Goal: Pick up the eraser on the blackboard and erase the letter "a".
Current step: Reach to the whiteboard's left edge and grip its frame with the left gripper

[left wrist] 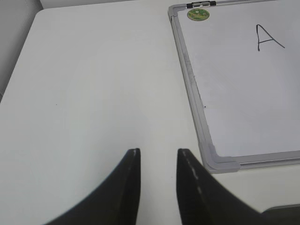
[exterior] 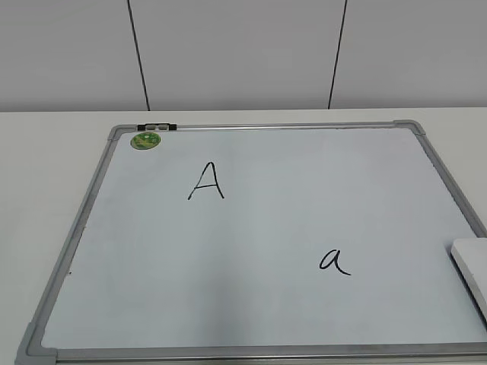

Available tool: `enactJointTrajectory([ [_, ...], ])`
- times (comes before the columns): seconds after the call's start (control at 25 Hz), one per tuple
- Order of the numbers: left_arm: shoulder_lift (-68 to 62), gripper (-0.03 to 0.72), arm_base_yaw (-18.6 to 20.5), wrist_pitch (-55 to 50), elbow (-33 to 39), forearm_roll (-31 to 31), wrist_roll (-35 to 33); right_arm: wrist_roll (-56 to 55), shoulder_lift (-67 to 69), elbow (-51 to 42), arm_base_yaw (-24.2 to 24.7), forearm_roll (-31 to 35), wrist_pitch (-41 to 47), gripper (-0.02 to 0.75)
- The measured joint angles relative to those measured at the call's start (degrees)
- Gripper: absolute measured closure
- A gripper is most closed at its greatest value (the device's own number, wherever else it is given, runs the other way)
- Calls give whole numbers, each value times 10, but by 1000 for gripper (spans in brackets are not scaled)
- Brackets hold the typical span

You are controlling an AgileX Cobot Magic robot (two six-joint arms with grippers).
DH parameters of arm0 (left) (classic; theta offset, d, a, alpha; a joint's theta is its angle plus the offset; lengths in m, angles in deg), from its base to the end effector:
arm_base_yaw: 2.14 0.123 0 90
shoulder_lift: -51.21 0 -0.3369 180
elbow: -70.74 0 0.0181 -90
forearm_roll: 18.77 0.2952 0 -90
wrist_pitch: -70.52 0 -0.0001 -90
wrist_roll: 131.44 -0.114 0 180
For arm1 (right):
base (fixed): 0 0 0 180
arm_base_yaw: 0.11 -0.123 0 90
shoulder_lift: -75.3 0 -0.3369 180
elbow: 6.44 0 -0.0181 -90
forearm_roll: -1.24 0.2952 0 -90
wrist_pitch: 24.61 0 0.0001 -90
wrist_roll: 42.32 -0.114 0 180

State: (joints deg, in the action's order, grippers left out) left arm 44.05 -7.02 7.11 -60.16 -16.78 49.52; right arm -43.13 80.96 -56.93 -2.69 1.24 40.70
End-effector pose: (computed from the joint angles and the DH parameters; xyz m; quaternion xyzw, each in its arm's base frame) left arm 0.0004 0.0035 0.2875 0.0285 0.8640 -0.0083 0.5026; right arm -0.0030 -0.0001 0.2761 -0.0135 0.8722 0.0145 0.4887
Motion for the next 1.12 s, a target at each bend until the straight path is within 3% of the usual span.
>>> enactJointTrajectory([
  [0.76, -6, 497, 0, 3, 0, 0, 1, 0, 0, 0, 0, 0, 0, 219],
  [1.12, -237, 485, -5, 82, -40, 36, 1, 0, 0, 0, 0, 0, 0, 219],
])
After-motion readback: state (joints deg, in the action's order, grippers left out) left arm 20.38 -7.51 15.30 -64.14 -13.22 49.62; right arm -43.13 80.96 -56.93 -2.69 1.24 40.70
